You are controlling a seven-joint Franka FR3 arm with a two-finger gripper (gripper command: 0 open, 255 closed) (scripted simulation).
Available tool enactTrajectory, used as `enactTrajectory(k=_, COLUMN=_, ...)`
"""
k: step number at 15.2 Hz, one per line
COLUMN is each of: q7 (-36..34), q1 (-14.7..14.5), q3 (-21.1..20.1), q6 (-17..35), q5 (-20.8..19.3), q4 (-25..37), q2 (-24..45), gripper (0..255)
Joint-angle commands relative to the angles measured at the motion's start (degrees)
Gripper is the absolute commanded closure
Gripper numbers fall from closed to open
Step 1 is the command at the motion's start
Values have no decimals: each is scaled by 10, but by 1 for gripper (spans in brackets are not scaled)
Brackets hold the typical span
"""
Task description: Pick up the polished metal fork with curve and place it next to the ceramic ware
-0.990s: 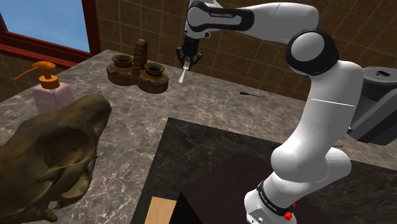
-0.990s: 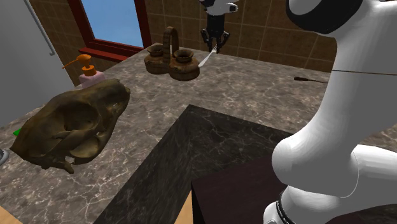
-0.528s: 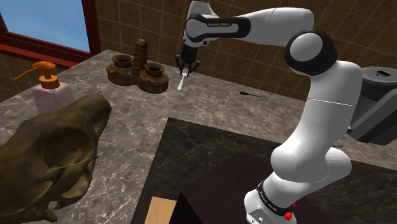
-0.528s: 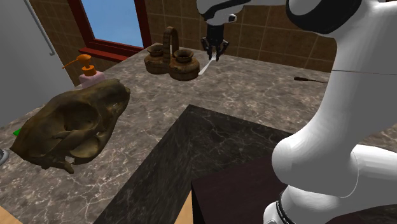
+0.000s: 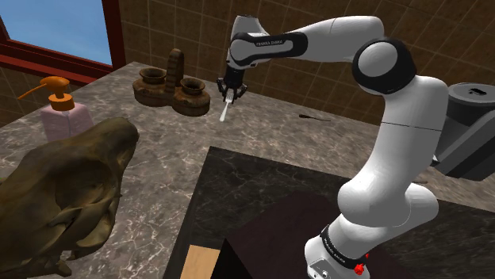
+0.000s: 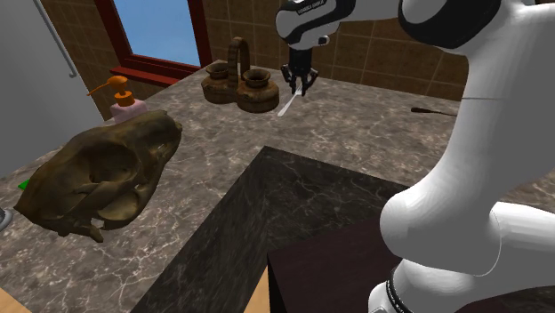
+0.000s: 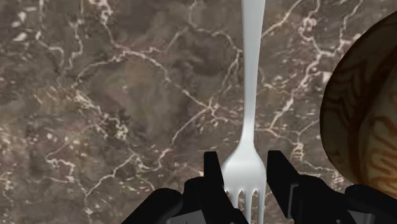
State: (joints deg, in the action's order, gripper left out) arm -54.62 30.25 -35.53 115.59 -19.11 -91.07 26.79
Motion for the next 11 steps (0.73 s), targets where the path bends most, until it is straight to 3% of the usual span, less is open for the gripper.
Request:
enactTrajectory(k=1, q7=-3, q1=-1, q3=2, q6=12, q5=-4, q4=-7, q2=6, gripper=255)
enactTrajectory(k=11, q7=-20, q1=-7, q3=16, q6=72, q5=-28, q4=-42, q2=37, gripper=255)
